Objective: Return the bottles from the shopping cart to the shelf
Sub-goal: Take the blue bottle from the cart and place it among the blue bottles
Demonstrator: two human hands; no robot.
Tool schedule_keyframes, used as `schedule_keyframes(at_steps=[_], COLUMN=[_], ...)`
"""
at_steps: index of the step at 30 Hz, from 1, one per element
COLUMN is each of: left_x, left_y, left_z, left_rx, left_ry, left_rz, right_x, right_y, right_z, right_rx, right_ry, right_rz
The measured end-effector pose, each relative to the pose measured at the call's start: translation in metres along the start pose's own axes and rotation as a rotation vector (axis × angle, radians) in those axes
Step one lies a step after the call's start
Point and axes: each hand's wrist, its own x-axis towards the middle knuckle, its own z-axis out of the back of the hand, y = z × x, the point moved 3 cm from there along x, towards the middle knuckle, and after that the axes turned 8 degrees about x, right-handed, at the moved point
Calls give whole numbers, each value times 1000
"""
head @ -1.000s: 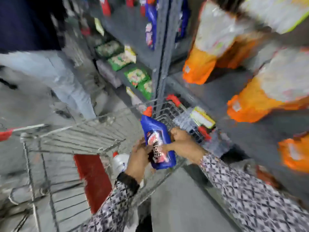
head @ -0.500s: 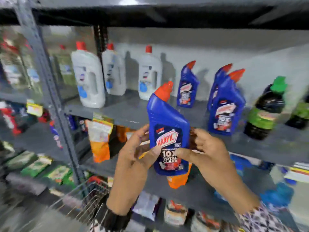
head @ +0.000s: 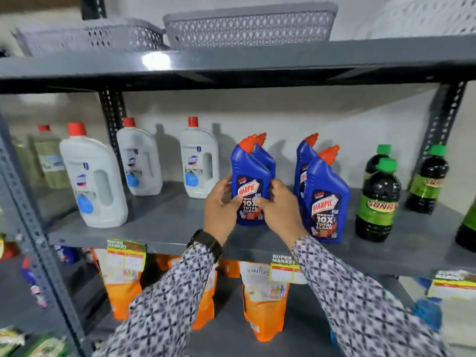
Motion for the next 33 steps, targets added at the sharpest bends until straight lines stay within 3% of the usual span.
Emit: schedule_keyframes(at_steps=[11, 15, 17, 19, 22, 27, 31, 33], left_x=[24, -23, -67, -117, -193, -334, -445, -483], left_y=[33, 27, 33, 51, 125, 292, 377, 408], left_z=[-6, 36, 75, 114, 177, 274, 325, 336], left_rx=[-31, -26, 11, 39, 74, 68, -1, -57], left_ry=[55, -91, -193, -261, -366, -481, -523, -594], left_rz=[35, 18, -24, 9, 220, 783, 1275, 1432], right_x=[9, -42, -77, -111, -176, -288, -372, -414], right_y=[-26, -4, 2, 0, -26, -115, -183, -228], right_z=[-20, -21, -42, -73, -151, -302, -397, -438], right_rx=[-31, 5, 52, 91, 81, -218, -518, -635], right_ry=[-39, -220, -157, 23, 485, 1147, 1535, 1700], right_rz=[2, 180, 278, 315, 262, -2, -74, -95])
